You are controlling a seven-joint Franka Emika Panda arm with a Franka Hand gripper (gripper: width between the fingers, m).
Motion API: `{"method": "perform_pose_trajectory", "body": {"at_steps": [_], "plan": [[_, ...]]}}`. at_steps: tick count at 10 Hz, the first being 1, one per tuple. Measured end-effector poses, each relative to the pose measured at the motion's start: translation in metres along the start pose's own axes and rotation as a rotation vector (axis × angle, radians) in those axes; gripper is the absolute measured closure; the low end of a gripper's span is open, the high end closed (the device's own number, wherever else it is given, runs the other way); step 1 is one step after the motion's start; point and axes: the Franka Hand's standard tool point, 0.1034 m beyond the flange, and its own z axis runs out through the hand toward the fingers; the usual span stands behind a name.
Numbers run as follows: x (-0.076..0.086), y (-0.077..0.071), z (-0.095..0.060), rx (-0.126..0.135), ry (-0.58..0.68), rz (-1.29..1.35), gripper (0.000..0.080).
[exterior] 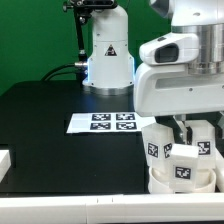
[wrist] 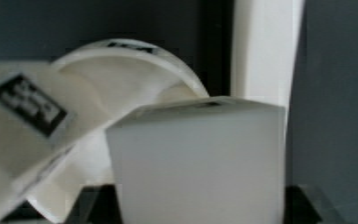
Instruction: Assemble stool
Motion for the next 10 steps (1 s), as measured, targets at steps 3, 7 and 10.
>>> {"method": "perform_pose_trajectory", "body": {"at_steps": [3, 7, 10], "plan": [[0.005, -0.01, 0.001, 0.063, 0.011, 0.628, 0.0462], [0.006, -0.01, 0.001, 0.083, -0.001, 0.888, 0.0462], [0.013, -0.012, -0.003, 0.133, 0.002, 1.293, 0.0462]]}}
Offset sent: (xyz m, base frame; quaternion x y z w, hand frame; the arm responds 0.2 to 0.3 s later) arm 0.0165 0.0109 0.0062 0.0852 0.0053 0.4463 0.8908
